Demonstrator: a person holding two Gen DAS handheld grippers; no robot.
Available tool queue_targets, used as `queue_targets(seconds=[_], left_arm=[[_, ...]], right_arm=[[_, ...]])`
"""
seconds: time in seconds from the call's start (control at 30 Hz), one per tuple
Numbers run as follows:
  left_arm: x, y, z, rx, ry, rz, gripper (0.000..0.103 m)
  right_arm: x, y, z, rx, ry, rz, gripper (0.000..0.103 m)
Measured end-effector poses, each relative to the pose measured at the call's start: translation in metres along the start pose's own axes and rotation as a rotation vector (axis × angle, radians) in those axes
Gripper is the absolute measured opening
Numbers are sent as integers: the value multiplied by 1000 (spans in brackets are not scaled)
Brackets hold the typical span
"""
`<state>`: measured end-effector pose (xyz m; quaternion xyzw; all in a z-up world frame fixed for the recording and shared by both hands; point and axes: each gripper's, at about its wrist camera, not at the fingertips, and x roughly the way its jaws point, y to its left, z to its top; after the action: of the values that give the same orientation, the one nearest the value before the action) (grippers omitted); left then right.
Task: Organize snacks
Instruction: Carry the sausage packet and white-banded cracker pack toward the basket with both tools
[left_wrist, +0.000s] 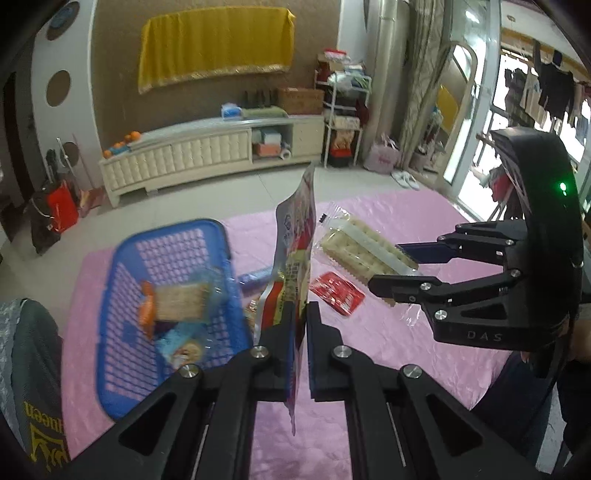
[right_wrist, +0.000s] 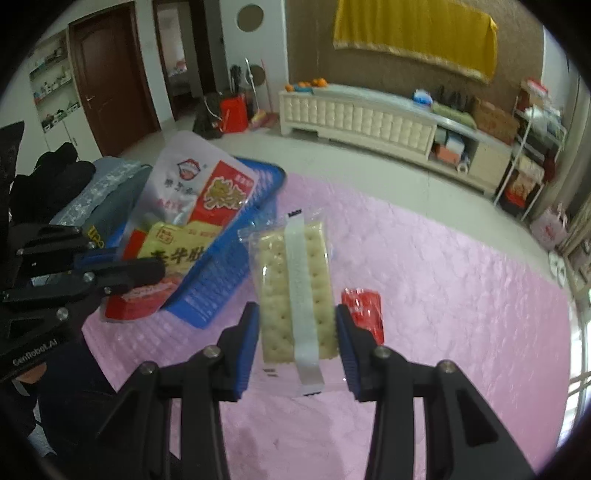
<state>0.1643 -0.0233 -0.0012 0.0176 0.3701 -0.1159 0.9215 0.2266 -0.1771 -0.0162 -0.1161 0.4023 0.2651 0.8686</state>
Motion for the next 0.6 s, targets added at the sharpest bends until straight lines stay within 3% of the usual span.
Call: queue_targets(seconds=[0.23, 0.6], left_arm=[[-20, 40, 1, -50, -37, 54, 5], [-22, 101, -10, -126, -12, 86, 5]], right_arm=[[5, 35, 26, -56, 3, 14, 45], [53, 74, 67, -97, 63, 34, 45]])
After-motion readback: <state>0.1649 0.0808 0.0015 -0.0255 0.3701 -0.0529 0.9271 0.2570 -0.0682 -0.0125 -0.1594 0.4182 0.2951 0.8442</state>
